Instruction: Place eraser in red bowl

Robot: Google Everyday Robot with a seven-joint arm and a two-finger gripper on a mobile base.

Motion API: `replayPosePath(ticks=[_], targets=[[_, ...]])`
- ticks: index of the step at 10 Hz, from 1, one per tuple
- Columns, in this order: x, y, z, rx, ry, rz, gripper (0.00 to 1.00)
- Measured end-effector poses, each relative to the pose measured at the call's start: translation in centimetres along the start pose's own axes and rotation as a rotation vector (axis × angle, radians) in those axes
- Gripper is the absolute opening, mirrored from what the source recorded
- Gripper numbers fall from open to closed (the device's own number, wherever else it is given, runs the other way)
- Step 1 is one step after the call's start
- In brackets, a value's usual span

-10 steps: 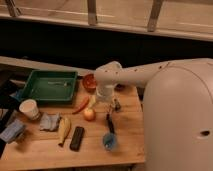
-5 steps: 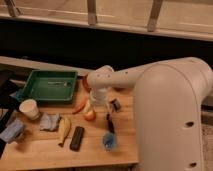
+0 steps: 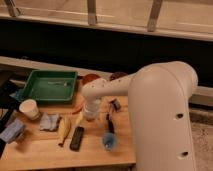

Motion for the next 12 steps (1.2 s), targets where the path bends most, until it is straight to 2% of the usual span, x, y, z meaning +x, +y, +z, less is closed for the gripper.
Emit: replayPosePath(ticks=[2, 4, 8, 12], targets=[[1.1, 1.6, 1.1, -0.016, 0.025, -0.018, 0.80], [1.4, 2.4, 1.3, -0.024, 0.032, -0.023, 0.80], [1.7, 4.4, 3.7, -0.015, 0.095, -0.042, 0.78], [1.5, 3.6, 3.2, -0.004, 0.096, -0.048, 0.41]])
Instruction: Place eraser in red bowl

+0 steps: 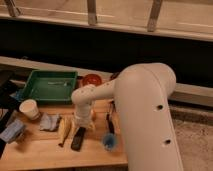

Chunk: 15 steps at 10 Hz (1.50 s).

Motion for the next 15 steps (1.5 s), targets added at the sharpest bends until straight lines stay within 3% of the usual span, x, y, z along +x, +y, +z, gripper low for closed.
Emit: replayPosePath(ticks=[4, 6, 10, 12, 15], targets=[[0.0, 0.3, -0.5, -0.002, 0.000, -0.002, 0.02], [-0.4, -0.5, -2.2, 0.033, -0.062, 0.021, 0.00], [-3.1, -4.1, -10.8, 0.101, -0.232, 0.084, 0.00], [-5.6, -6.9, -14.4, 0.102, -0.291, 0.113, 0.00], [-10.5, -10.8, -19.3, 0.067, -0.354, 0.156, 0.00]])
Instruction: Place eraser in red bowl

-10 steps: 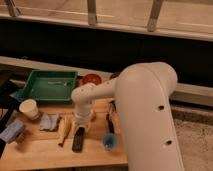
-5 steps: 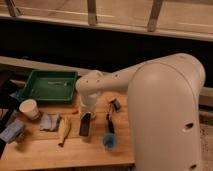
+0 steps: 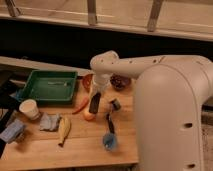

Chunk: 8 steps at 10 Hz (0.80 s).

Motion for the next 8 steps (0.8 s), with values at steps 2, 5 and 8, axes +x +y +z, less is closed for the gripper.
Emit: replayPosePath(ticks=[2, 5, 8], targets=[[-2.4, -2.3, -1.5, -0.017, -0.034, 0.041, 0.00], [-2.6, -2.0, -1.5, -0.022, -0.036, 0.040, 0.00], [-4.9, -1.9, -2.7, -0.017, -0.109, 0.055, 0.00]])
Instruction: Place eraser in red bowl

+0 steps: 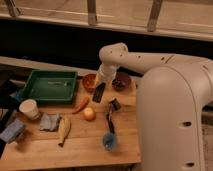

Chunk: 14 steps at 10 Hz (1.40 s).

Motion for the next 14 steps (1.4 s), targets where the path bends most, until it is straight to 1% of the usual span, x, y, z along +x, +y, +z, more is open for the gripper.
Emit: replayPosePath(ticks=[1, 2, 3, 4, 5, 7, 8, 11, 13, 14], targets=[[-2.2, -0.1, -0.9, -0.003, -0.037, 0.006, 0.00], [-3.6, -0.2, -1.6, -0.003, -0.060, 0.002, 0.00], [-5.6, 0.0, -2.8, -0.010, -0.093, -0.006, 0.00], [-7.3, 0.9, -3.4, -0.025, -0.114, -0.020, 0.00], [-8.6, 2.1, -3.3, -0.052, -0.127, -0.036, 0.00], [-9.8, 3.2, -2.7, -0.095, -0.143, -0.051, 0.00], [-10.0, 3.3, -2.7, -0.101, -0.147, -0.053, 0.00], [-10.0, 3.3, -2.6, -0.101, -0.148, -0.051, 0.00], [-10.8, 2.7, -1.6, -0.152, -0.144, -0.009, 0.00], [-11.8, 2.6, -0.6, -0.176, -0.141, -0.003, 0.00]])
